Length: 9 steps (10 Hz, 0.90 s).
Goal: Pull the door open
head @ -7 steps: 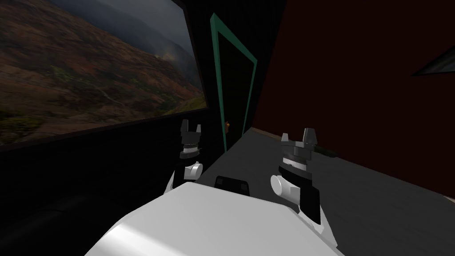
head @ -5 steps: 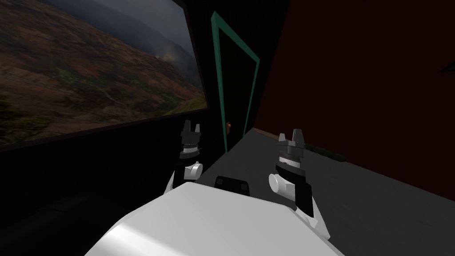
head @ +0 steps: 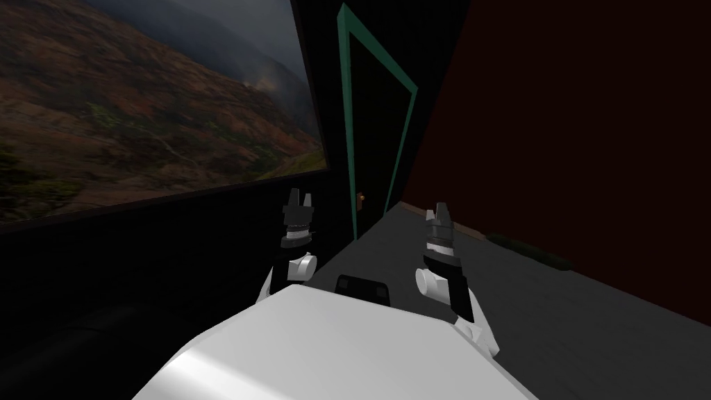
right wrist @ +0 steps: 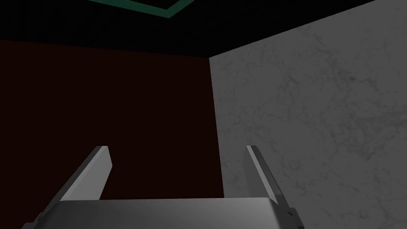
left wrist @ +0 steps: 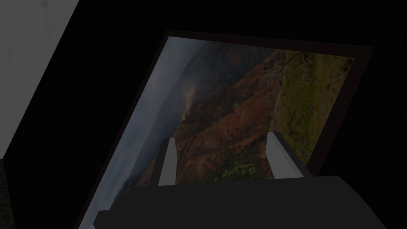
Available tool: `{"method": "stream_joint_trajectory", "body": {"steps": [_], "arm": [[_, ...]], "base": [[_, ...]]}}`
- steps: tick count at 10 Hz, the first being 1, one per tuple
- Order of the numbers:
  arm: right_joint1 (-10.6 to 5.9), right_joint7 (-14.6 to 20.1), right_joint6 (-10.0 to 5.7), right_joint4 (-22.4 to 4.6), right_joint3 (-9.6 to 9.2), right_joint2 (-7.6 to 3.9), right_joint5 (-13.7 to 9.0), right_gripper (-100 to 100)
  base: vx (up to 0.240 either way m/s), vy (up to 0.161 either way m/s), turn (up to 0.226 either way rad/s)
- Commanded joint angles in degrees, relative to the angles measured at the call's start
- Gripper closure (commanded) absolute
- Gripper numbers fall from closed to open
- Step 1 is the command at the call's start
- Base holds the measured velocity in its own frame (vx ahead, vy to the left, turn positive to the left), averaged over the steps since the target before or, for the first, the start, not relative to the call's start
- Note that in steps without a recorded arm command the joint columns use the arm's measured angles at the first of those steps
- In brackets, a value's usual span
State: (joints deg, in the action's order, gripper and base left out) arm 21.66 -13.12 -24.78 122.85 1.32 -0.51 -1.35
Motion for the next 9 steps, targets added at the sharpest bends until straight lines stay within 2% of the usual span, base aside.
{"method": "stream_joint_trajectory", "body": {"steps": [1, 9], "arm": [[-1.14, -1.7, -0.17, -2.6, -0.41, -0.77, 1.5, -100], [-7.71, -11.3, 0.06, -16.5, -3.09, -4.49, 10.1, -100]], "base": [[0.082, -0.049, 0.139], [0.087, -0.055, 0.167]]}}
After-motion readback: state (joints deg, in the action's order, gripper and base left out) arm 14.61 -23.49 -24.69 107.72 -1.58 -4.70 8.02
